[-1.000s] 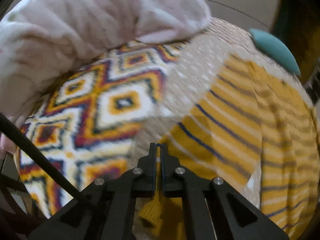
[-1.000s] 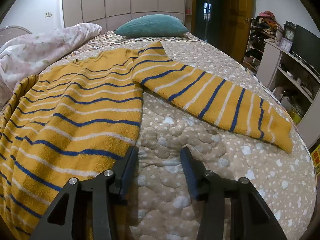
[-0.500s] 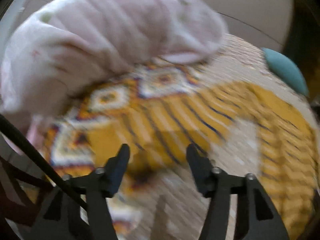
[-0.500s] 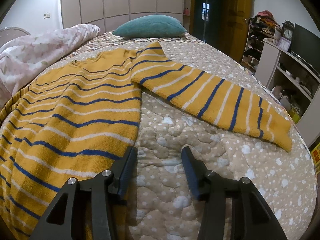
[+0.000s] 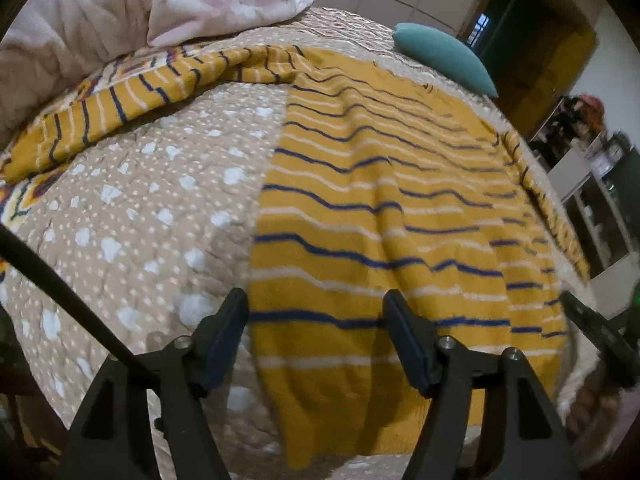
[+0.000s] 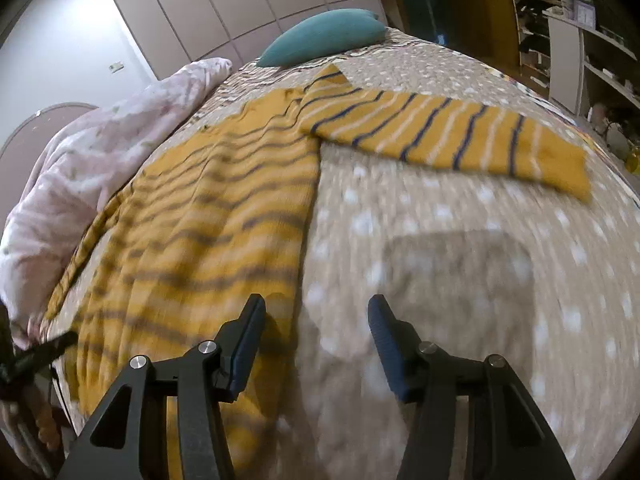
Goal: Fold small clothes
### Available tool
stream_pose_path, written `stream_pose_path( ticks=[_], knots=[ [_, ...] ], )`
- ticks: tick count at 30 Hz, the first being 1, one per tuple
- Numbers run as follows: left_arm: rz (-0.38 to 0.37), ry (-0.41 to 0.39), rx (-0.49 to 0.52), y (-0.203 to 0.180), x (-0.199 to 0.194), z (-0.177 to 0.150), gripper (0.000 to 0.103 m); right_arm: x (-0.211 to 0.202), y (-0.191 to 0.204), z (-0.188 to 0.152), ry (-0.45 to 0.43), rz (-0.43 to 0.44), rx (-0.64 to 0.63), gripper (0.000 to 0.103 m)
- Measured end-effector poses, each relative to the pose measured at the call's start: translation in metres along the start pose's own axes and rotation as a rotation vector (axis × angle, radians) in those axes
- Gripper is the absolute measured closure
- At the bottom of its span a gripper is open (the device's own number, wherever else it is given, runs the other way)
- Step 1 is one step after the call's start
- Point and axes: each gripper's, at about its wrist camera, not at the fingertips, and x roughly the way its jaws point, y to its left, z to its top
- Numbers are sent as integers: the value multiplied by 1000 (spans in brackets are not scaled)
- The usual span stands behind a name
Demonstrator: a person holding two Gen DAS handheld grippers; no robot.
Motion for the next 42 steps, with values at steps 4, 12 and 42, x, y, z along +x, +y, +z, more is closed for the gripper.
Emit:
stream_pose_path(
  ticks=[4, 12, 42],
  knots=[
    [67, -8, 32, -15, -6, -6, 91, -6, 26, -31, 2, 29, -22, 47],
    [67, -25, -100, 30, -43, -25, 95, -17, 32, -37, 84, 98, -44, 94],
    [-10, -155, -117, 4, -56, 27, 37, -13, -218, 142, -187, -150, 629, 97]
  ],
)
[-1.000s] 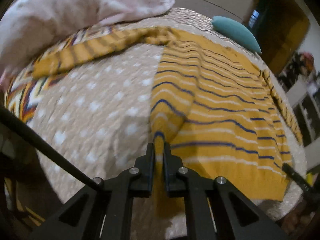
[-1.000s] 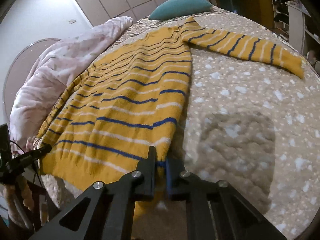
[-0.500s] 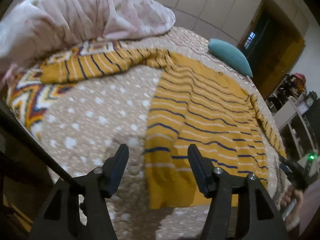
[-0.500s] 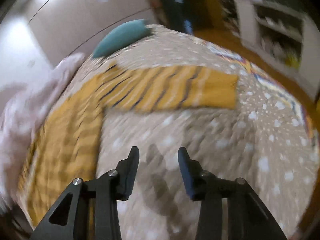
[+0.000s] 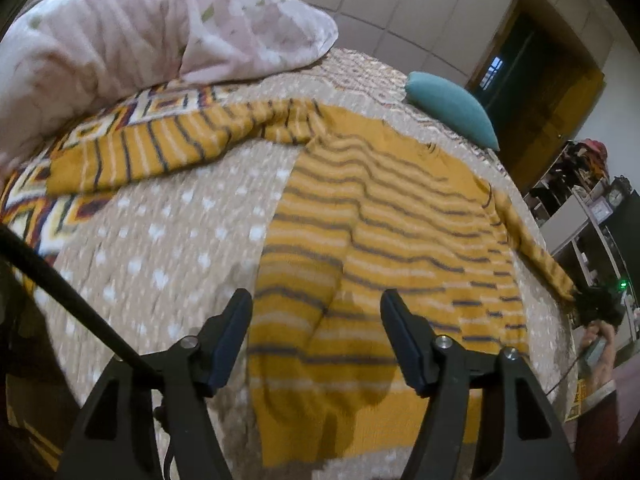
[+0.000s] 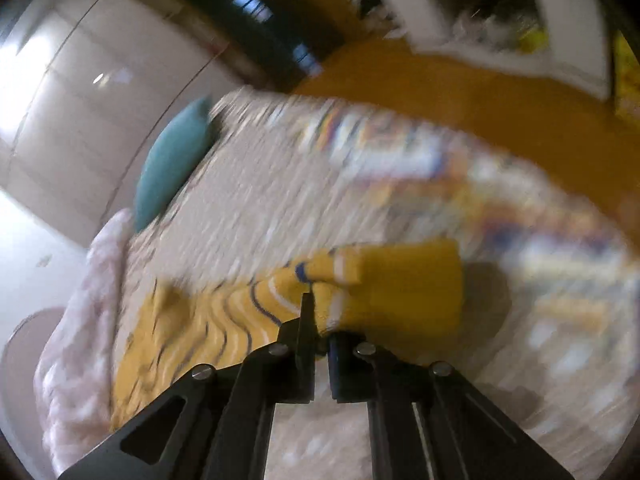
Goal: Fold small clothes
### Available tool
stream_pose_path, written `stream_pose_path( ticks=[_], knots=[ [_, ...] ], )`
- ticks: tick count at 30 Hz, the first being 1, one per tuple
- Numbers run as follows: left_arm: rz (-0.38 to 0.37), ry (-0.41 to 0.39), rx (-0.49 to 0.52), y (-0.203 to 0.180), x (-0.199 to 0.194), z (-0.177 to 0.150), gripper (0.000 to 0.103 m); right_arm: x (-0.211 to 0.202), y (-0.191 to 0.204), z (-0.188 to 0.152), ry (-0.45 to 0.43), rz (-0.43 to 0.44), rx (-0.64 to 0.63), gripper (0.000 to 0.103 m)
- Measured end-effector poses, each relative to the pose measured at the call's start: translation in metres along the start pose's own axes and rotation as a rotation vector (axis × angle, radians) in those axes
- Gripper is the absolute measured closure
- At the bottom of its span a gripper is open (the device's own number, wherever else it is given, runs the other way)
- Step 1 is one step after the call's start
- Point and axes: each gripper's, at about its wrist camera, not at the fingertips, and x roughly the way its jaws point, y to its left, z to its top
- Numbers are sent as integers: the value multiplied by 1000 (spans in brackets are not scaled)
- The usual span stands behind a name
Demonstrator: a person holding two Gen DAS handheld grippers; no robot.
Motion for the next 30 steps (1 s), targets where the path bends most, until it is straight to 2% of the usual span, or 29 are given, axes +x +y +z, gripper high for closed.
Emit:
stream_pose_path(
  ticks=[3, 5, 8, 10, 13, 17, 18, 21, 23, 26, 30],
  knots=[
    [-7, -47, 30, -5, 15, 21, 37, -20, -3, 40, -100, -165, -16, 98],
    [-13, -78, 42, -6, 26, 33, 36, -25, 6, 59, -107, -205, -45, 98],
    [-38, -96, 39, -3, 48, 51, 35, -36, 51, 63, -135, -249, -155, 98],
    [-71, -100, 17, 4, 62, 64, 35, -37, 89, 49, -136, -244, -229, 98],
    [-108, -128, -20, 22, 74, 79, 34, -31, 157, 24, -107, -178, -352, 98],
    [-181, -209, -109, 66, 72, 81, 33, 4, 270, -40, -23, -72, -548, 98],
    [-189, -225, -137, 77, 71, 78, 30, 18, 293, -54, -3, -53, -587, 98],
    [-217, -224, -238, 108, 69, 75, 28, 57, 362, -118, 66, 9, -727, 98],
    [-250, -226, -268, 122, 67, 80, 28, 83, 392, -162, 113, 32, -790, 98],
    [-230, -270, -281, 135, 58, 82, 28, 127, 435, -234, 188, 47, -889, 98],
    [-221, -289, -340, 156, 55, 86, 28, 160, 458, -299, 225, 12, -1045, 97]
  ],
)
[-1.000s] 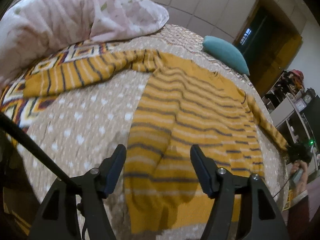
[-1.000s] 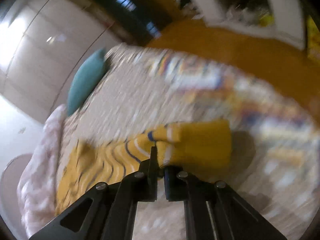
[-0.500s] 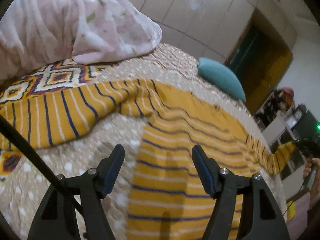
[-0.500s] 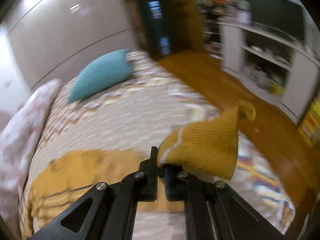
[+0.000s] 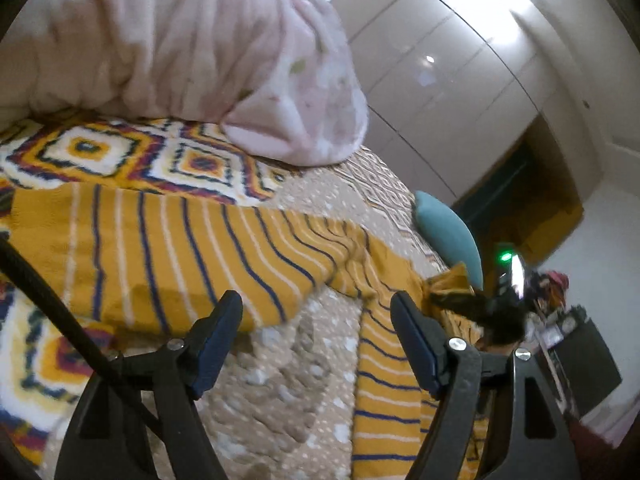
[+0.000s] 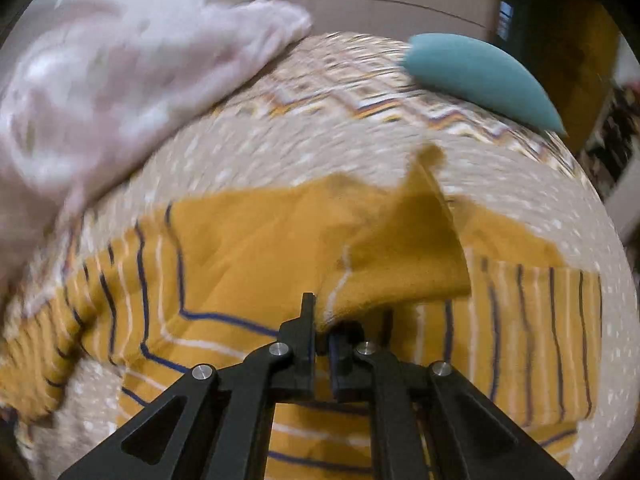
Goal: Fold small clothes
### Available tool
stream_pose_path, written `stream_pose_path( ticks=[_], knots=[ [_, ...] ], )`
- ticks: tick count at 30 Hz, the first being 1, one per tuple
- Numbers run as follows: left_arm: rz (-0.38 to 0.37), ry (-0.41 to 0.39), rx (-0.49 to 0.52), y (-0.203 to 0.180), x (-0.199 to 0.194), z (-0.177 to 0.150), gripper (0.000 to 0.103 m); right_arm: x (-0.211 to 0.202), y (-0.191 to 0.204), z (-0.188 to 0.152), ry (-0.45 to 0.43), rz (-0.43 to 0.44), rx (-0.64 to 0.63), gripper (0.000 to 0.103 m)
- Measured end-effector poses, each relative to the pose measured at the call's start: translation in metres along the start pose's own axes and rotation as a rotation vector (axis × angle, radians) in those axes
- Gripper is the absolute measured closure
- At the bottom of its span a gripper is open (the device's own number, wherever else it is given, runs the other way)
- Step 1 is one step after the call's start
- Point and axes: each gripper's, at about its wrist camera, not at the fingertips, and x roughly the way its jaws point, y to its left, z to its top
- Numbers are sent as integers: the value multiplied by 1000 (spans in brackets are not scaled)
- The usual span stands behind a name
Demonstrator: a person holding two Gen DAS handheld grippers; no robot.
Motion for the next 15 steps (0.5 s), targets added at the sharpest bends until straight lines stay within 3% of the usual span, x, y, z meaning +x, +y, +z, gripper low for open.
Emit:
stream_pose_path(
  ticks=[5, 9, 12, 15],
  knots=[
    [-2, -24, -90, 23, -4, 11, 28, 7, 74, -26, -57, -155, -367, 82],
    [31, -94, -137, 39, -20, 21, 28, -10, 125, -57, -86, -68, -571, 79],
    [60, -140, -174, 52, -32, 26, 28, -26, 137, -75, -99, -17, -596, 74],
    [98, -183, -202, 63, -44, 31, 27, -39, 115, -80, -91, 15, -523, 68]
  ],
)
